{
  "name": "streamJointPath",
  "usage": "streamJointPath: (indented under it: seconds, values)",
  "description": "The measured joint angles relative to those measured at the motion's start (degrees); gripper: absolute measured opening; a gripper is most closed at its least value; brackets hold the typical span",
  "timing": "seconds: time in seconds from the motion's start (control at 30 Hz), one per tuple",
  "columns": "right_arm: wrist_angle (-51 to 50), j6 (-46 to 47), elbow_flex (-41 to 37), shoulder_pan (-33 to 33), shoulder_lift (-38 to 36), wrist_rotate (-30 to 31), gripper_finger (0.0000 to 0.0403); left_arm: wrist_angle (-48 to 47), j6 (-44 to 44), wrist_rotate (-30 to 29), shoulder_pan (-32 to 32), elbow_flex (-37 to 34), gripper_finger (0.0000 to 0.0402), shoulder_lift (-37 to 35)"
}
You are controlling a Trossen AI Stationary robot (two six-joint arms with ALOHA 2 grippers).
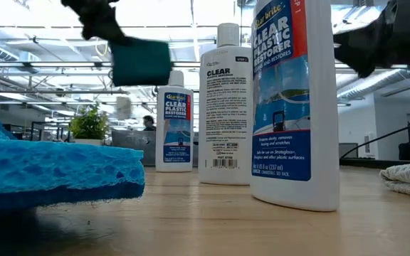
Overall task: Pick & Place Kitchen Items
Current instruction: Put the green towel into the blue bin
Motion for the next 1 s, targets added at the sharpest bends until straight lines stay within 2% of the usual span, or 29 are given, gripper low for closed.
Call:
streamJointPath:
  seconds: [0.17,0.23,0.3,0.33,0.5,0.57,0.7,0.8,0.9,1.0]
  values:
    - [11.3,-0.1,0.1,-0.5,0.7,1.2,0.0212,1.8,3.0,0.8,2.1,4.6,0.0010,5.6]
    - [11.8,-1.7,1.7,-1.4,2.7,1.9,0.0212,1.5,4.6,2.5,2.9,6.6,0.0010,9.3]
    - [7.4,-0.9,4.8,-2.8,6.3,1.6,0.0212,2.0,7.4,5.2,3.1,9.2,0.0010,13.4]
    - [1.9,0.1,7.6,-3.7,8.8,1.6,0.0212,2.2,8.9,6.8,3.2,10.8,0.0010,15.5]
    - [-18.6,4.3,30.4,-10.3,24.1,0.2,0.0212,2.2,14.8,12.3,3.2,19.7,0.0010,24.8]
    - [-27.2,4.5,39.5,-13.8,31.6,-5.5,0.0212,1.8,16.6,14.0,2.9,23.5,0.0010,28.4]
    - [-35.8,0.9,57.8,-21.0,46.3,-21.8,0.0212,-0.3,18.5,15.2,2.5,29.5,0.0010,33.9]
    - [-42.9,-2.8,70.1,-25.6,57.0,-28.7,0.0212,-1.1,19.4,15.6,2.1,31.8,0.0010,37.0]
    - [-48.0,-4.5,79.3,-29.0,67.0,-36.0,0.0212,-1.3,20.0,16.9,1.7,32.4,0.0010,38.4]
    - [-49.4,-5.0,85.1,-30.8,74.7,-42.4,0.0212,-2.4,20.0,17.2,1.3,32.5,0.0010,38.8]
